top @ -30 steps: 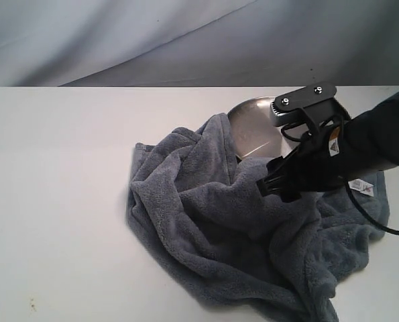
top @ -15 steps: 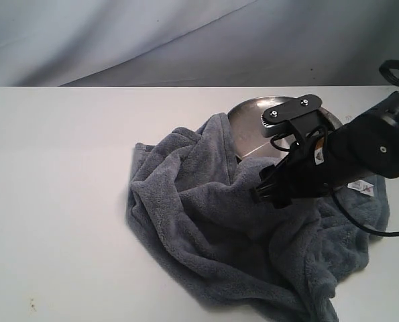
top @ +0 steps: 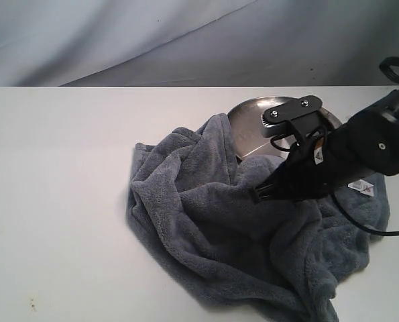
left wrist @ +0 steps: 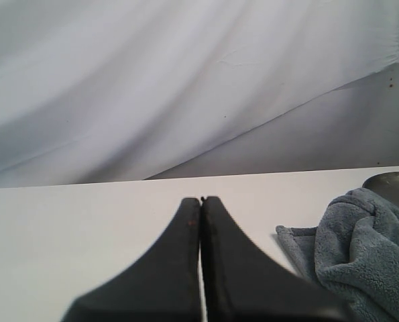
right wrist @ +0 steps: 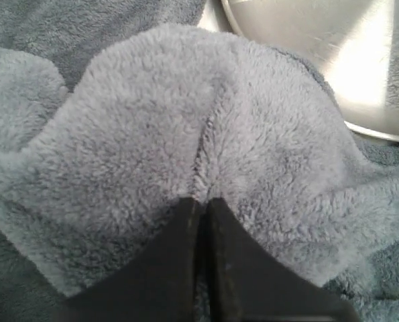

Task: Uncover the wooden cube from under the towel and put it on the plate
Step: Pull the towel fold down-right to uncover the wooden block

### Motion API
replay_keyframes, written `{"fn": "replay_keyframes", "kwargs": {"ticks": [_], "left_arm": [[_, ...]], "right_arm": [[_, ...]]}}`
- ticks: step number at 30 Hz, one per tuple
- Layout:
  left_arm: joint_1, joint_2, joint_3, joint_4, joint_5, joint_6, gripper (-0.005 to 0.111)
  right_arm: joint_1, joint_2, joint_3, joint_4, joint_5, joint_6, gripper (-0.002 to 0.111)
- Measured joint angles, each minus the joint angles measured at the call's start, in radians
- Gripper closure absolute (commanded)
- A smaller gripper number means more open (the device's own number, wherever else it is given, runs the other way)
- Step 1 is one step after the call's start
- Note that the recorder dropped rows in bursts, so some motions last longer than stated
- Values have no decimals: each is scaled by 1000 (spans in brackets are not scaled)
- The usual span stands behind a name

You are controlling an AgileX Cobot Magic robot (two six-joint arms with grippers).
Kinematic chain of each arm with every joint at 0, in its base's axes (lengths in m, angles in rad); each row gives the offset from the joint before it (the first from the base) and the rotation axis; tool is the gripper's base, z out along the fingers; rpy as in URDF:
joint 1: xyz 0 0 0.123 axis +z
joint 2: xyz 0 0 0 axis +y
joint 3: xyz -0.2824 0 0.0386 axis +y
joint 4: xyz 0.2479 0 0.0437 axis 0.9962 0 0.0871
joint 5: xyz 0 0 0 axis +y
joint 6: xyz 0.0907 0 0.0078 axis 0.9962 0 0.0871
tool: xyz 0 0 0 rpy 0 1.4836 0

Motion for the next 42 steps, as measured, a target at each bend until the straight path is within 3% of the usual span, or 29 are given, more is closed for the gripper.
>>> {"fn": "replay_keyframes", "kwargs": {"ticks": [5, 11, 21, 26, 35, 42], "left_arm": [[0, 0, 0, 0, 0, 0, 107], [0, 0, 0, 0, 0, 0, 107], [0, 0, 0, 0, 0, 0, 107], [0, 0, 0, 0, 0, 0, 107], [0, 0, 0, 0, 0, 0, 107], [0, 0, 0, 0, 0, 0, 107]], "right_arm": [[19, -92, 0, 61, 61, -7, 108], [139, -234, 0, 75, 126, -11, 108], [280, -211, 19, 137, 202, 10, 108], [291, -189, 97, 159, 201, 34, 108], [291, -174, 280, 84, 45, 191, 108], [291, -174, 303, -61, 53, 467, 108]]}}
